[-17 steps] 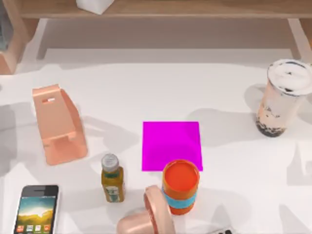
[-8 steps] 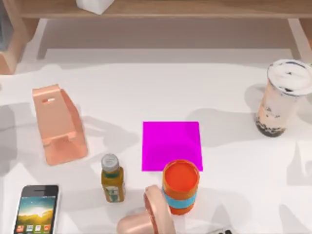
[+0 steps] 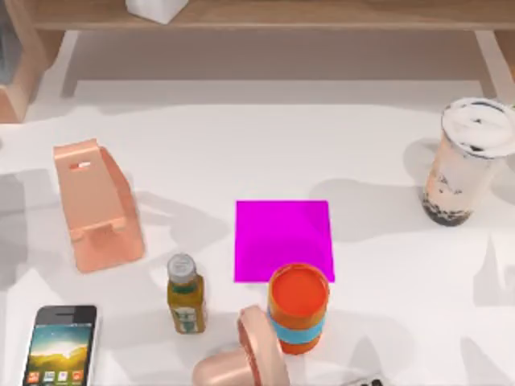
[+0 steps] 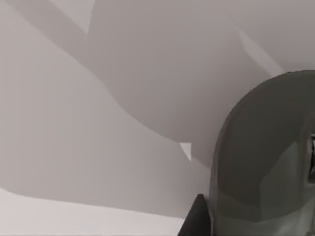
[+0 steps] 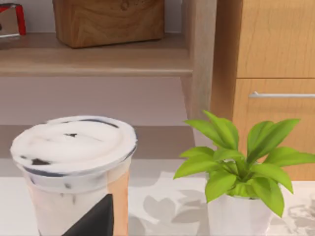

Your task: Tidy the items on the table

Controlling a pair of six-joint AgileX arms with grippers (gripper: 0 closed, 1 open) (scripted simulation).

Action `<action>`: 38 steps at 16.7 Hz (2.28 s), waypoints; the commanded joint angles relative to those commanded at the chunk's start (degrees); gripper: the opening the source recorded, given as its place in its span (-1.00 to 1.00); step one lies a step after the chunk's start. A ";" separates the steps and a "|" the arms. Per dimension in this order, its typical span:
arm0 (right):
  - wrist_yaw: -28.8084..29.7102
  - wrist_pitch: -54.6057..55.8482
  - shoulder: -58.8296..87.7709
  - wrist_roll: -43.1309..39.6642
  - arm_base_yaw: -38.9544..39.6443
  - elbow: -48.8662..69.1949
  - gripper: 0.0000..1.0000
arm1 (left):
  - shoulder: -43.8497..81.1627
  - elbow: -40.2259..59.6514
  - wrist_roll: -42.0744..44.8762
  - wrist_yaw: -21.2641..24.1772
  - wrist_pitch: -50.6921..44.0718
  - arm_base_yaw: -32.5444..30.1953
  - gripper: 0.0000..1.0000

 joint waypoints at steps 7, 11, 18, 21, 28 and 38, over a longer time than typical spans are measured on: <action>0.00 0.00 0.00 0.00 0.00 0.00 1.00 | -3.51 6.93 -0.11 -0.72 -10.18 -0.03 -1.00; 0.00 0.00 0.00 0.00 0.00 0.00 1.00 | -6.39 13.35 -0.41 -0.74 -19.70 -0.12 -1.00; 0.00 0.00 0.00 0.00 0.00 0.00 1.00 | -6.98 14.46 -1.00 -0.85 -20.68 -0.12 -1.00; 0.00 0.00 0.00 0.00 0.00 0.00 1.00 | -7.86 15.83 -6.01 -1.94 -19.59 -1.01 -1.00; 0.00 0.00 0.00 0.00 0.00 0.00 1.00 | -8.65 21.48 -37.62 -5.81 -15.35 -8.58 -1.00; 0.00 0.00 0.00 0.00 0.00 0.00 1.00 | -1.63 27.75 -108.76 -4.26 -14.19 -31.32 -1.00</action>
